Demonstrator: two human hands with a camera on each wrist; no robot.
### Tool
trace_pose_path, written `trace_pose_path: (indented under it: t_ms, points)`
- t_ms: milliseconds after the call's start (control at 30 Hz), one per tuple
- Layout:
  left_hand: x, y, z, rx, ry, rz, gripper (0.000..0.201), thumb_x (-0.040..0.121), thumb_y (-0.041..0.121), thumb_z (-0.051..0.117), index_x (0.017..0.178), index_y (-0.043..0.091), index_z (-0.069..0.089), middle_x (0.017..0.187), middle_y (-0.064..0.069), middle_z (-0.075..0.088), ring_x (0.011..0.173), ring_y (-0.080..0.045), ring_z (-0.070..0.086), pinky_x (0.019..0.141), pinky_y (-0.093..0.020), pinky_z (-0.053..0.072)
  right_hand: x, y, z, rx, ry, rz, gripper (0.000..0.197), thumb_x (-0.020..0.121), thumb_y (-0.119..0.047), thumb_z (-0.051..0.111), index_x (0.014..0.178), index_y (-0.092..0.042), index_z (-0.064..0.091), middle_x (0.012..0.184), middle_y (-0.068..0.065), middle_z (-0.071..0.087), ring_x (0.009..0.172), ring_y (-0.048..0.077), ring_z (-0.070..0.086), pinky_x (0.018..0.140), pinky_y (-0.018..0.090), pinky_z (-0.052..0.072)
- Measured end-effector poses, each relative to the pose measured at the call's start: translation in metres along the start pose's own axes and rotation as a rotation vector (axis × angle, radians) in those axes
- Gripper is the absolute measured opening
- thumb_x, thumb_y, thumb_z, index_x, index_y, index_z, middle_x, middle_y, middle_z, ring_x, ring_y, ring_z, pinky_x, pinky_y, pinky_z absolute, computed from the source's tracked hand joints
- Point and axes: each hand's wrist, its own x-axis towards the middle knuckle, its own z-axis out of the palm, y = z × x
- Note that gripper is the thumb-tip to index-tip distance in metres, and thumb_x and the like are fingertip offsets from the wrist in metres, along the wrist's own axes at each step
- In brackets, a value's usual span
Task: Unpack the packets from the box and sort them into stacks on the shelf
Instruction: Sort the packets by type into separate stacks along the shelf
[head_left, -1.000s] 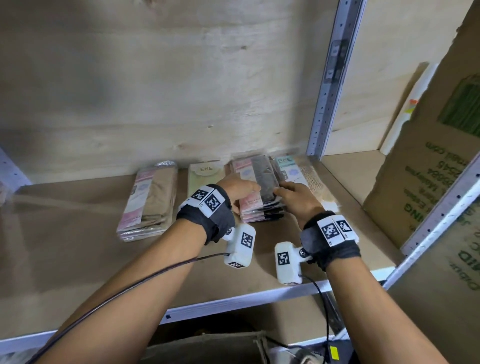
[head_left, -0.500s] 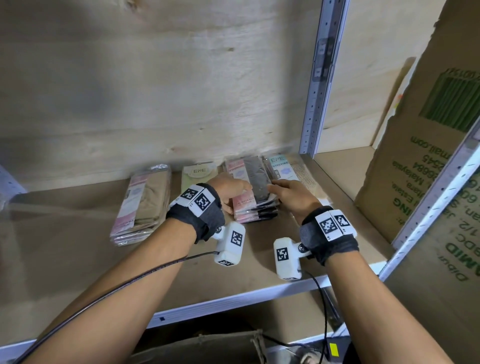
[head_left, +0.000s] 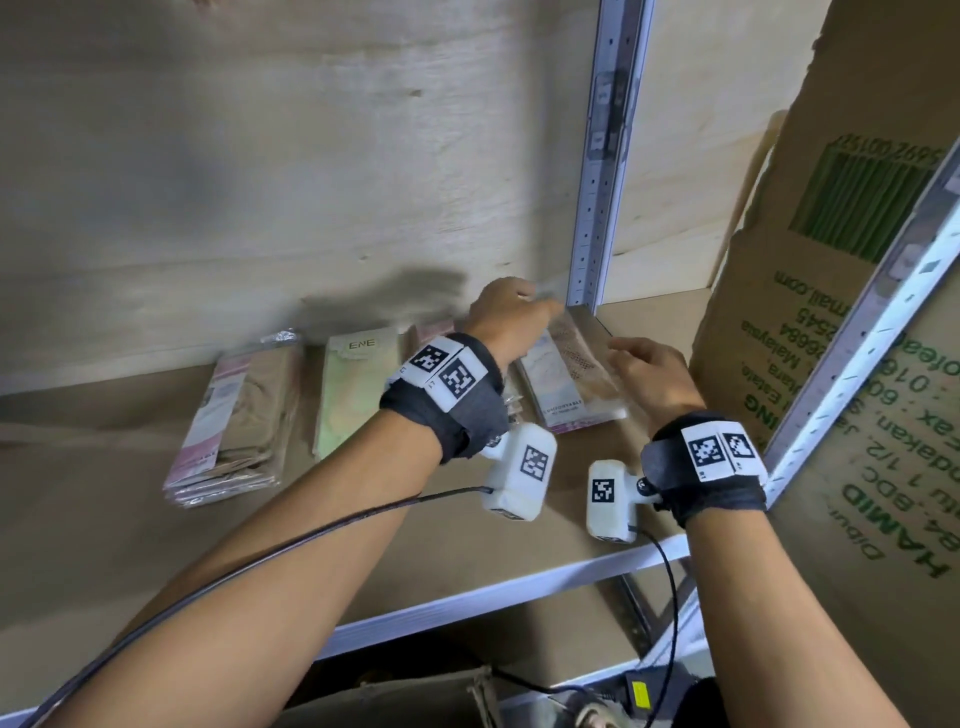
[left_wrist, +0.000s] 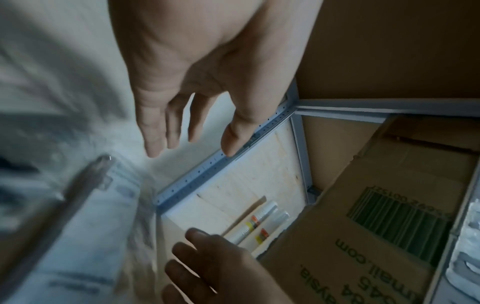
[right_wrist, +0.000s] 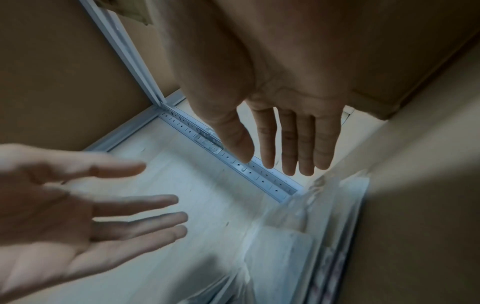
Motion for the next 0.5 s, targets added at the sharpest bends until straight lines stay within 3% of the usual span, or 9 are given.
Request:
trace_pose_path:
  t_ms: [33, 100, 233, 333, 400, 500]
  points:
    - [0.002, 0.004, 0.009, -0.028, -0.028, -0.038, 0.022, 0.09, 0.033, 0.067, 0.1, 0.014, 0.064, 0.094, 0.001, 0.068, 0.084, -0.015, 0.065, 0.088, -0.037, 0.057, 0.001, 0.001, -0.001, -0.003, -0.015, 0.011, 0.027, 0.095, -0.022, 0.057, 0.122, -0.021, 0.062, 0.119, 0.004, 0.068, 0.095, 0.014, 0.067, 0.083, 0.03, 0.055]
    - [0.006, 0.007, 0.024, -0.019, -0.096, -0.097, 0.022, 0.09, 0.033, 0.066, 0.081, 0.013, 0.06, 0.087, -0.005, 0.07, 0.079, -0.019, 0.067, 0.084, -0.037, 0.057, 0.004, 0.001, 0.0, 0.026, -0.062, 0.038, 0.036, 0.095, -0.021, 0.057, 0.131, -0.017, 0.057, 0.126, 0.006, 0.065, 0.102, 0.019, 0.067, 0.096, 0.038, 0.053]
    - [0.018, 0.002, 0.045, 0.025, -0.137, -0.173, 0.03, 0.092, 0.029, 0.064, 0.071, 0.015, 0.048, 0.078, 0.0, 0.052, 0.071, -0.014, 0.05, 0.084, -0.036, 0.05, 0.008, 0.003, 0.001, 0.019, -0.138, 0.062, 0.049, 0.093, -0.022, 0.061, 0.14, -0.011, 0.051, 0.133, 0.011, 0.061, 0.117, 0.026, 0.061, 0.108, 0.046, 0.044]
    - [0.021, -0.002, 0.051, 0.056, -0.161, -0.263, 0.026, 0.089, 0.031, 0.066, 0.102, 0.011, 0.057, 0.09, -0.002, 0.05, 0.075, -0.017, 0.048, 0.079, -0.032, 0.043, 0.012, 0.006, 0.0, 0.028, -0.164, 0.069, 0.051, 0.093, -0.023, 0.063, 0.141, -0.01, 0.049, 0.135, 0.012, 0.06, 0.118, 0.026, 0.06, 0.109, 0.045, 0.043]
    - [0.023, -0.003, 0.052, 0.097, -0.19, -0.279, 0.042, 0.089, 0.03, 0.066, 0.123, 0.007, 0.056, 0.095, -0.003, 0.048, 0.068, -0.015, 0.044, 0.067, -0.027, 0.042, 0.015, 0.008, 0.0, 0.053, -0.17, 0.075, 0.052, 0.093, -0.021, 0.064, 0.141, -0.009, 0.049, 0.134, 0.013, 0.06, 0.115, 0.026, 0.062, 0.106, 0.044, 0.046]
    - [0.023, -0.001, 0.055, 0.19, -0.205, -0.278, 0.054, 0.09, 0.032, 0.065, 0.135, 0.005, 0.052, 0.105, -0.006, 0.046, 0.067, -0.015, 0.043, 0.05, -0.025, 0.033, 0.017, 0.011, -0.001, 0.08, -0.178, 0.082, 0.048, 0.094, -0.018, 0.062, 0.139, -0.009, 0.051, 0.129, 0.013, 0.063, 0.106, 0.023, 0.066, 0.088, 0.032, 0.054]
